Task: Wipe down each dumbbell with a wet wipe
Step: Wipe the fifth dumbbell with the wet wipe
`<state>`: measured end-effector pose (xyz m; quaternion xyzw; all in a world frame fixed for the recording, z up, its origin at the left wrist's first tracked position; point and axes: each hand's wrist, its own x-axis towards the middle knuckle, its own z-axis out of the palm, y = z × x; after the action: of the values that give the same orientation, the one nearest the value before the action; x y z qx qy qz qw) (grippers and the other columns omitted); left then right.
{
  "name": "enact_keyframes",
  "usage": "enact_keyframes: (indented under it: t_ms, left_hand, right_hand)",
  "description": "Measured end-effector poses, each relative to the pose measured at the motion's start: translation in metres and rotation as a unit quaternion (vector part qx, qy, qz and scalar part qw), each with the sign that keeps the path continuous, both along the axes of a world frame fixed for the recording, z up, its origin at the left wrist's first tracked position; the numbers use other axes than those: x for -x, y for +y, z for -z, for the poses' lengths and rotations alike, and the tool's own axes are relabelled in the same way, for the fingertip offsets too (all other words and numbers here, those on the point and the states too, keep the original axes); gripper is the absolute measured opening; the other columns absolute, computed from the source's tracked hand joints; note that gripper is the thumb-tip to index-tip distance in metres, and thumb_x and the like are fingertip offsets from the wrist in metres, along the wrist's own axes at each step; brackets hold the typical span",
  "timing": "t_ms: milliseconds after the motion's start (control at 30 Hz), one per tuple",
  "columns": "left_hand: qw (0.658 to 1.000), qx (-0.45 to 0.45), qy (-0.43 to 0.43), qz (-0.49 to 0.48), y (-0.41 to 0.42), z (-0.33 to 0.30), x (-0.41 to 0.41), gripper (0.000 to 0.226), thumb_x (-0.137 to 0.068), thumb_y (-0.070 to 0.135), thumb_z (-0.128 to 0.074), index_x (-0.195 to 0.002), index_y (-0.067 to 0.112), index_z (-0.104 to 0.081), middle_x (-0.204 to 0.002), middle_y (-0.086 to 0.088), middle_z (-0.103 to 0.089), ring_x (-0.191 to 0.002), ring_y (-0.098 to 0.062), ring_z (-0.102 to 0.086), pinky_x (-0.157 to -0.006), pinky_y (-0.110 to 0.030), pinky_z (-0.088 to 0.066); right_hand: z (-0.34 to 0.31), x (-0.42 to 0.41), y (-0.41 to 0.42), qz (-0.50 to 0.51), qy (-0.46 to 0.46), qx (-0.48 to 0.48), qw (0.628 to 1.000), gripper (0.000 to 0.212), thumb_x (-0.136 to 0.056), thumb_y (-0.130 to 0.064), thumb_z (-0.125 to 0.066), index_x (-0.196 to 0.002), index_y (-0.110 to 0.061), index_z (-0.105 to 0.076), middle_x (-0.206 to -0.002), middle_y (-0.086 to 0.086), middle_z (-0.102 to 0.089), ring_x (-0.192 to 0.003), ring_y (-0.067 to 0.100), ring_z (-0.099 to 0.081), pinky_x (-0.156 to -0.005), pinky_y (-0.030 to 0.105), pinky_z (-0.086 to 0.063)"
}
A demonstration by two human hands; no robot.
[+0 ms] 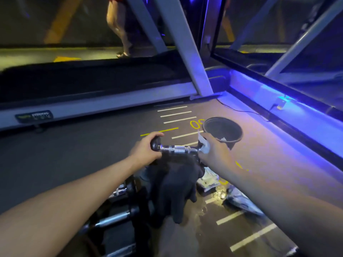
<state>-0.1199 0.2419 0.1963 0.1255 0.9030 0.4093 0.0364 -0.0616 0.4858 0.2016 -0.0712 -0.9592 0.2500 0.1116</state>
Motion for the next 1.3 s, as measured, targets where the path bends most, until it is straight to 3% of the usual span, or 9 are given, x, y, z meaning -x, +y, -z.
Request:
enact_keyframes:
  t_ms: [200, 367, 533, 633, 767, 900, 1000, 1133, 1300]
  left_hand:
    - [1.0, 0.011, -0.008, -0.003, -0.011, 0.014, 0.018, 0.07, -0.067, 0.011, -0.077, -0.123, 0.048, -0.056, -0.111, 0.007, -0.064, -0.094, -0.023, -0.064, -0.082, -0.04, -0.058]
    - [0.999, 0.038, -0.024, 0.002, -0.015, 0.03, 0.017, 0.071, -0.074, 0.017, -0.074, -0.13, 0.052, -0.05, -0.102, 0.009, -0.067, -0.082, -0.018, -0.064, -0.072, -0.029, -0.052]
    - [0.998, 0.003, -0.048, 0.051, -0.029, 0.033, 0.022, 0.086, -0.077, 0.026, -0.084, -0.142, 0.056, -0.038, -0.129, 0.012, -0.06, -0.108, -0.011, -0.063, -0.096, -0.024, -0.048]
    - [0.991, -0.053, -0.084, 0.09, -0.038, 0.035, 0.024, 0.098, -0.075, 0.01, -0.087, -0.146, 0.049, -0.031, -0.139, 0.006, -0.05, -0.108, 0.004, -0.059, -0.088, -0.006, -0.044]
    - [0.985, -0.062, -0.105, 0.122, -0.046, 0.037, 0.034, 0.108, -0.068, 0.009, -0.092, -0.137, 0.058, -0.025, -0.138, 0.004, -0.049, -0.134, -0.012, -0.046, -0.105, -0.021, -0.043]
    - [0.973, -0.075, -0.151, 0.158, -0.049, 0.035, 0.042, 0.107, -0.068, 0.008, -0.091, -0.136, 0.06, -0.027, -0.149, 0.003, -0.041, -0.138, -0.013, -0.041, -0.113, -0.027, -0.037]
    - [0.965, -0.091, -0.185, 0.161, -0.048, 0.039, 0.044, 0.111, -0.069, 0.006, -0.09, -0.145, 0.053, -0.025, -0.15, 0.003, -0.04, -0.134, -0.01, -0.045, -0.11, -0.021, -0.038]
    - [0.962, -0.111, -0.2, 0.149, -0.045, 0.044, 0.042, 0.114, -0.069, 0.003, -0.09, -0.152, 0.044, -0.023, -0.143, 0.006, -0.046, -0.114, 0.01, -0.056, -0.09, -0.006, -0.044]
    - [0.968, -0.134, -0.162, 0.134, -0.042, 0.039, 0.036, 0.105, -0.067, 0.0, -0.09, -0.146, 0.044, -0.035, -0.141, 0.003, -0.051, -0.104, 0.011, -0.062, -0.084, -0.007, -0.046]
  right_hand:
    - [0.006, 0.015, -0.008, -0.012, -0.009, 0.001, 1.0, 0.056, -0.077, -0.024, -0.056, -0.13, -0.039, -0.047, -0.084, 0.002, -0.065, -0.079, 0.033, -0.057, -0.064, 0.032, -0.039]
    - [0.021, 0.016, -0.013, -0.032, -0.039, 0.017, 0.999, 0.048, -0.085, -0.023, -0.057, -0.13, -0.033, -0.044, -0.094, 0.002, -0.071, -0.082, 0.036, -0.06, -0.065, 0.035, -0.044]
    - [0.017, 0.013, -0.007, -0.042, -0.066, 0.019, 0.997, 0.057, -0.086, -0.033, -0.062, -0.137, -0.037, -0.036, -0.099, 0.006, -0.069, -0.087, 0.034, -0.06, -0.067, 0.034, -0.044]
    - [0.017, 0.008, -0.008, -0.057, -0.065, 0.007, 0.996, 0.063, -0.085, -0.034, -0.063, -0.14, -0.037, -0.033, -0.103, 0.005, -0.069, -0.093, 0.035, -0.062, -0.076, 0.04, -0.051]
    - [0.017, 0.005, -0.005, -0.063, -0.064, 0.007, 0.996, 0.064, -0.084, -0.034, -0.065, -0.138, -0.037, -0.033, -0.103, 0.003, -0.068, -0.088, 0.031, -0.06, -0.074, 0.037, -0.05]
    - [0.019, 0.003, -0.004, -0.073, -0.063, 0.016, 0.995, 0.068, -0.084, -0.036, -0.067, -0.14, -0.042, -0.029, -0.11, 0.0, -0.068, -0.092, 0.028, -0.061, -0.071, 0.034, -0.046]
    - [0.02, 0.005, -0.003, -0.068, -0.068, 0.024, 0.995, 0.069, -0.085, -0.035, -0.068, -0.141, -0.042, -0.028, -0.113, 0.004, -0.068, -0.095, 0.031, -0.063, -0.07, 0.032, -0.043]
    - [0.023, 0.007, -0.003, -0.063, -0.073, 0.015, 0.995, 0.067, -0.085, -0.035, -0.067, -0.14, -0.043, -0.029, -0.105, 0.005, -0.068, -0.078, 0.028, -0.059, -0.06, 0.03, -0.042]
    - [0.024, 0.004, -0.003, -0.049, -0.059, 0.052, 0.996, 0.06, -0.084, -0.024, -0.067, -0.135, -0.041, -0.038, -0.091, 0.0, -0.065, -0.071, 0.021, -0.058, -0.054, 0.021, -0.041]
